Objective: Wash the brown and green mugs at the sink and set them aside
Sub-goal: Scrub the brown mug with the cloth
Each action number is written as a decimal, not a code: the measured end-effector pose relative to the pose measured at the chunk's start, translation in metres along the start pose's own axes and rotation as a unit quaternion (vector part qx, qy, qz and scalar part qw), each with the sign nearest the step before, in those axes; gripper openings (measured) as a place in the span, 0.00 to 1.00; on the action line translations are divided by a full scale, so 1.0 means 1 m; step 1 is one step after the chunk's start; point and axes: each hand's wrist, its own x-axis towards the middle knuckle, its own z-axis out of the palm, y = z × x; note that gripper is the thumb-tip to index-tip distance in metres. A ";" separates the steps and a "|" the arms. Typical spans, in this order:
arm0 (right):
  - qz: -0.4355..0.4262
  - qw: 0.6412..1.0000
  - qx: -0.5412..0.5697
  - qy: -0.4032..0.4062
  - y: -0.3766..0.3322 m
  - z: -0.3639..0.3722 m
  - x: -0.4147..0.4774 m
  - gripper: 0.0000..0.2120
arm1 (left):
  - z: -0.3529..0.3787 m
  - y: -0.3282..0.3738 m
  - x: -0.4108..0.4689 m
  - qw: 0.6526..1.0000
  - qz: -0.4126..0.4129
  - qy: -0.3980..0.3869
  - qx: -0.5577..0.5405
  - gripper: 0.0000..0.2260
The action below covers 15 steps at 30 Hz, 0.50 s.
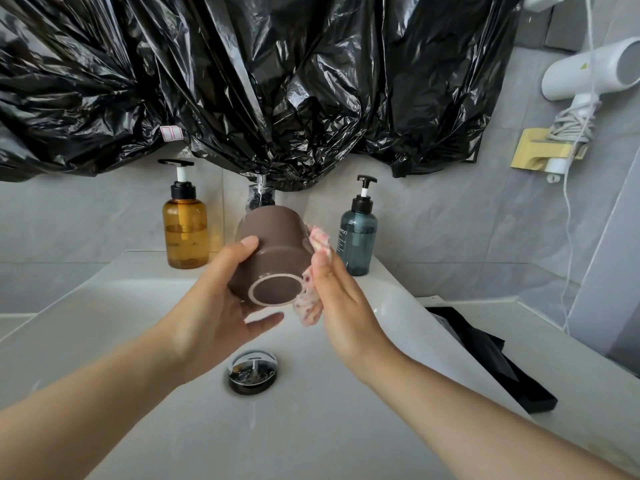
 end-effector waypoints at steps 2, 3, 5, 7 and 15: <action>-0.007 1.000 -0.004 0.013 0.002 -0.003 -0.001 0.12 | 0.001 -0.001 -0.003 0.995 -0.042 -0.002 0.086 0.32; -0.009 1.000 -0.014 0.012 0.002 -0.004 -0.002 0.15 | 0.003 -0.001 -0.004 0.994 -0.048 0.010 0.095 0.29; -0.005 0.999 -0.039 0.001 0.006 -0.003 -0.002 0.19 | 0.005 0.001 -0.004 0.996 -0.033 0.051 0.065 0.23; -0.003 0.997 -0.071 -0.012 0.011 -0.001 0.000 0.20 | 0.005 0.004 -0.001 0.994 -0.008 0.102 0.038 0.23; 0.021 0.986 -0.164 0.005 0.013 -0.007 0.005 0.10 | 0.004 0.000 -0.002 0.993 -0.006 0.102 0.056 0.19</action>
